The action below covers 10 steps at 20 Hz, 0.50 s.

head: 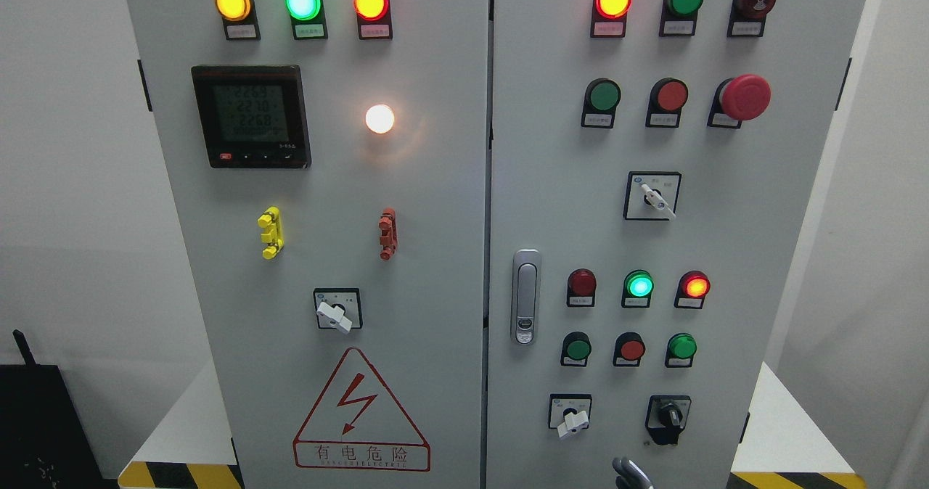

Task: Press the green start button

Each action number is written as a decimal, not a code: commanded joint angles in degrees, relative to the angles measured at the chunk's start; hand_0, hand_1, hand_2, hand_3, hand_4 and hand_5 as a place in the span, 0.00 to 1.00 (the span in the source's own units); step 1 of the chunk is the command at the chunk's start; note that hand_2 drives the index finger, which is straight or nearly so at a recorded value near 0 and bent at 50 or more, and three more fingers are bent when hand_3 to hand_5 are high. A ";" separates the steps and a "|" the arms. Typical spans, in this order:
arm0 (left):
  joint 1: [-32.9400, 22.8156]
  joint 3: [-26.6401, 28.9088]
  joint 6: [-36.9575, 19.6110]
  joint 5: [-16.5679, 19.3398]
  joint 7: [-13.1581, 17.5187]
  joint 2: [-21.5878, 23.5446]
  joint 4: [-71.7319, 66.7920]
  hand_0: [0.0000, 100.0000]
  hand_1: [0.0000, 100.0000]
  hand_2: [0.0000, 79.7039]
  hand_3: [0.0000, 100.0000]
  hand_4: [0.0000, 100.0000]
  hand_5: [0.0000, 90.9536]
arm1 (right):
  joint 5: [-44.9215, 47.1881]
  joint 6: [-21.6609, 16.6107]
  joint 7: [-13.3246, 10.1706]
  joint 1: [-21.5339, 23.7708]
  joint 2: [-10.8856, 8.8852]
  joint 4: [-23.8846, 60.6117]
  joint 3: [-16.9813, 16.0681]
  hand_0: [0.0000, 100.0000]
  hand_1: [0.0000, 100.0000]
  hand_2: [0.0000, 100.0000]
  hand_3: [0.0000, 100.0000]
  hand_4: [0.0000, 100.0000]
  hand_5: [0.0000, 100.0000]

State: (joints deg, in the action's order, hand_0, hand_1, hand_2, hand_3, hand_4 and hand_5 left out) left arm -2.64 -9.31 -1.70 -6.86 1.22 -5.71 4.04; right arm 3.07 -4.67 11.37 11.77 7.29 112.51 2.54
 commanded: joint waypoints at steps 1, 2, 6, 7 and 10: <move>0.00 0.08 0.03 0.00 0.01 0.00 0.00 0.12 0.56 0.00 0.00 0.00 0.00 | 0.01 0.02 -0.21 0.01 0.00 0.69 0.01 0.37 0.16 0.00 0.00 0.00 0.00; 0.00 0.00 0.03 0.00 0.01 0.00 0.00 0.12 0.56 0.00 0.00 0.00 0.00 | 0.01 0.02 -0.21 0.01 0.00 0.78 0.01 0.37 0.16 0.00 0.00 0.00 0.00; 0.00 0.00 0.03 0.00 0.01 0.00 0.00 0.12 0.56 0.00 0.00 0.00 0.00 | 0.01 0.10 -0.13 0.01 0.00 0.69 0.09 0.37 0.16 0.00 0.00 0.00 0.00; 0.00 0.00 0.03 0.00 0.01 0.00 0.00 0.12 0.56 0.00 0.00 0.00 0.00 | 0.01 0.02 -0.12 0.01 0.00 0.78 0.09 0.37 0.16 0.00 0.00 0.00 0.00; 0.00 0.00 0.03 0.00 0.01 0.00 0.00 0.12 0.56 0.00 0.00 0.00 0.00 | -0.08 0.02 -0.12 0.18 0.00 1.13 0.09 0.37 0.16 0.00 0.00 0.00 0.00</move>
State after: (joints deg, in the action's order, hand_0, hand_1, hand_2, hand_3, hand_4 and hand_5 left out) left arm -2.64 -9.31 -1.70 -6.86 1.22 -5.71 4.04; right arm 3.07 -4.62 11.27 11.80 7.29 112.99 2.58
